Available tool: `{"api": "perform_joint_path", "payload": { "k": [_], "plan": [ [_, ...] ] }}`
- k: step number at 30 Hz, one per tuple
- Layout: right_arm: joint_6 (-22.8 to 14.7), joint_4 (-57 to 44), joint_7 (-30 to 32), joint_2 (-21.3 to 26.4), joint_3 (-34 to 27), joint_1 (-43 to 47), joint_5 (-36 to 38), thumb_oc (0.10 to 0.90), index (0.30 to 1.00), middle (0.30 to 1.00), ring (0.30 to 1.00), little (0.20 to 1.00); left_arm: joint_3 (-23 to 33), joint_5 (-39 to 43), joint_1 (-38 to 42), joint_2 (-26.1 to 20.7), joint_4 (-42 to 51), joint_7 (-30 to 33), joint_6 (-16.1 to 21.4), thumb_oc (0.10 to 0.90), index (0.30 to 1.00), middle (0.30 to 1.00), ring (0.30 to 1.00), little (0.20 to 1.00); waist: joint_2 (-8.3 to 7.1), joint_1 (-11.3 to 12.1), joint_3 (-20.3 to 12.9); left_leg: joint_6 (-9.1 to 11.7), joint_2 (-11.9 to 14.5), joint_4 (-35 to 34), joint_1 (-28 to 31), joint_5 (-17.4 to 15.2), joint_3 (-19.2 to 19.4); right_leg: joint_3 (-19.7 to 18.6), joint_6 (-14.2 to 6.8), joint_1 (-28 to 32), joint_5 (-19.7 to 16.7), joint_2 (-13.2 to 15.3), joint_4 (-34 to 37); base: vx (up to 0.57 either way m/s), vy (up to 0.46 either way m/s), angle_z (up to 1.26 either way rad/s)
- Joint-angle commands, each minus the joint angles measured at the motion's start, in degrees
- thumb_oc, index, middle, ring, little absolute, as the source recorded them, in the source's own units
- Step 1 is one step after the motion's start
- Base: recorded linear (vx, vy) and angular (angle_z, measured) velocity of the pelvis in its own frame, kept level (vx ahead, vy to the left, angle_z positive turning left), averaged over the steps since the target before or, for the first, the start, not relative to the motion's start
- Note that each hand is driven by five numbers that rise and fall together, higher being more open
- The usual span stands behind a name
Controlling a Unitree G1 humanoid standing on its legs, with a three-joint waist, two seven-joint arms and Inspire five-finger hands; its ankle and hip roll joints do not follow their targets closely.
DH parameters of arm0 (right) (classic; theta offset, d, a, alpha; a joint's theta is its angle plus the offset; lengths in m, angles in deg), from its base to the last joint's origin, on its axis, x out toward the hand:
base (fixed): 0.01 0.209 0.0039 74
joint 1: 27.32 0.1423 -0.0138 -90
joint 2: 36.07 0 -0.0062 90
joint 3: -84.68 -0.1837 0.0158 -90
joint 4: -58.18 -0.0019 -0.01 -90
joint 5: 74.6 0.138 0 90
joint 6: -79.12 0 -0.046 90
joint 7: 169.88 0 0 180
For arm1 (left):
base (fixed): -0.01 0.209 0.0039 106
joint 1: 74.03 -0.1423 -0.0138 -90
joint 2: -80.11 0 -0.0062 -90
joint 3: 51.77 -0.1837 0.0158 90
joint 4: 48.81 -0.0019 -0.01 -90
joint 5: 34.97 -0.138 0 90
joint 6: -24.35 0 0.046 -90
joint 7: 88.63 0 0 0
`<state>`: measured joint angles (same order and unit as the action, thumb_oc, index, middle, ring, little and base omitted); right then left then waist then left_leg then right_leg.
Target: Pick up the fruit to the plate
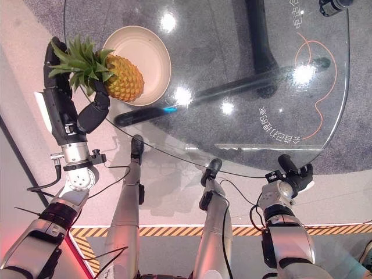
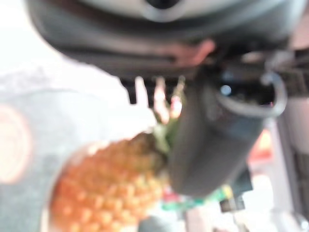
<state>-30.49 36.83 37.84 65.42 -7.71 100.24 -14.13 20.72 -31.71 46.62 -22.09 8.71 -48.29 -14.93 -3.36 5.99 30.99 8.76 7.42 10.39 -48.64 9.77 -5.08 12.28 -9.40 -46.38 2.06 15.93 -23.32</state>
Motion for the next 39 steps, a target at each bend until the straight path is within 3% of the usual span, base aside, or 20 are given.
{"api": "perform_joint_path", "payload": {
  "k": [1,20,39],
  "plan": [
    [-3.29,-3.16,-0.93,4.16,0.01,-1.26,-0.27,0.800,0.900,0.900,0.900,0.900,-1.03,-3.70,-1.12,-1.07,2.83,0.51,0.19,0.800,0.900,0.900,0.900,0.900,1.17,0.72,-1.20,-2.98,-1.46,8.66,-0.19,-10.07,0.97,2.72,0.38,-0.09,-6.15,-0.19,5.07,0.00,-0.006,0.06],
    [-2.97,-3.10,-1.69,5.05,-1.09,-2.37,-0.03,0.800,0.900,0.900,0.900,0.900,-2.58,-5.20,-2.97,-2.28,6.60,0.39,0.03,0.800,0.900,0.900,0.900,0.900,2.29,1.05,-1.20,-3.04,-1.52,7.87,1.83,-9.76,1.55,2.89,0.16,1.44,-6.05,0.61,4.94,0.00,0.000,0.01],
    [-2.24,-3.90,-1.37,5.37,-1.48,-2.88,0.05,0.800,0.900,0.900,0.900,0.900,-2.31,-4.75,-2.49,-3.65,11.60,0.27,1.41,0.800,0.900,0.900,0.900,0.900,2.38,0.95,-1.20,-3.06,-1.23,7.44,3.48,-9.70,2.00,2.69,0.05,2.94,-5.95,0.69,5.12,0.00,0.000,0.00]
  ]
}}
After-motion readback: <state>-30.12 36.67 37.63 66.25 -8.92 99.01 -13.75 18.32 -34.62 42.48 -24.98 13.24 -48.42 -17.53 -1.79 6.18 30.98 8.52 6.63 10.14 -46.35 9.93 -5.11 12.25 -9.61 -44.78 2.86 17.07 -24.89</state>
